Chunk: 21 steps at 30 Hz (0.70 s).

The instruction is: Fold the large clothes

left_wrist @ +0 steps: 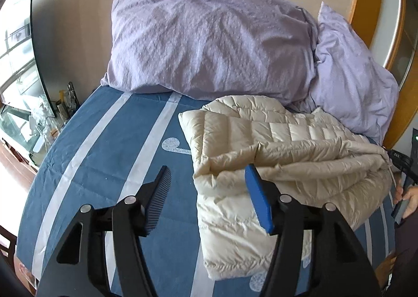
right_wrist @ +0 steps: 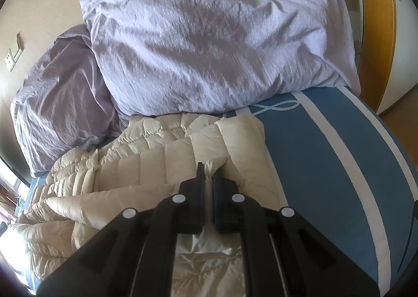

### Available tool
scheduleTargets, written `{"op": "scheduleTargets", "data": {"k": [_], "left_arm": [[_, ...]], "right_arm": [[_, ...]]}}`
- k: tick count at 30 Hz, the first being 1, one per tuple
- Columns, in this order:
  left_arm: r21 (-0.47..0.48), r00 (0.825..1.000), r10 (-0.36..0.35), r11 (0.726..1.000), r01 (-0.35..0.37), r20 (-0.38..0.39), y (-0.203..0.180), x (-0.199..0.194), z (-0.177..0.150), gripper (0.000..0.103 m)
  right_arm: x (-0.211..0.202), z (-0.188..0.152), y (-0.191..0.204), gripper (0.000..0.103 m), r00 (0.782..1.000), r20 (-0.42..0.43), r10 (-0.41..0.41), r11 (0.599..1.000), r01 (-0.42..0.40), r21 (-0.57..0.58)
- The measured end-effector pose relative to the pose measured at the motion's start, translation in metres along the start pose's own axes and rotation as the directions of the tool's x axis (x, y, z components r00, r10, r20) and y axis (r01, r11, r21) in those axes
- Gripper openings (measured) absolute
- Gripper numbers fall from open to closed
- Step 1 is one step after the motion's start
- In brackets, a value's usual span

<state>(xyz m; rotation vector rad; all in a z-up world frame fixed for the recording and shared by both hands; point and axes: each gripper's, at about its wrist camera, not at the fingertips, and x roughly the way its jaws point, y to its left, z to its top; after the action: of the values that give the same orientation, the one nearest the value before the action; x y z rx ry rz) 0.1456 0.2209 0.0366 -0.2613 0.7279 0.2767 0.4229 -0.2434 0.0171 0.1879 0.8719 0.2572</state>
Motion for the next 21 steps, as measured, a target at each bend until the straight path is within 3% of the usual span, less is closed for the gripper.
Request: {"op": "scheduleTargets", "data": {"k": [15, 21], "left_arm": [[0.061, 0.996, -0.062, 0.996, 0.066, -0.065, -0.01, 0.001, -0.022, 0.061], [0.087, 0.993, -0.06, 0.994, 0.069, -0.099, -0.011, 0.021, -0.026, 0.065]], "right_arm": [[-0.002, -0.001, -0.001, 0.006, 1.0, -0.006, 0.0, 1.0, 0.0, 0.012], [-0.003, -0.002, -0.001, 0.006, 1.0, -0.008, -0.001, 1.0, 0.001, 0.012]]}}
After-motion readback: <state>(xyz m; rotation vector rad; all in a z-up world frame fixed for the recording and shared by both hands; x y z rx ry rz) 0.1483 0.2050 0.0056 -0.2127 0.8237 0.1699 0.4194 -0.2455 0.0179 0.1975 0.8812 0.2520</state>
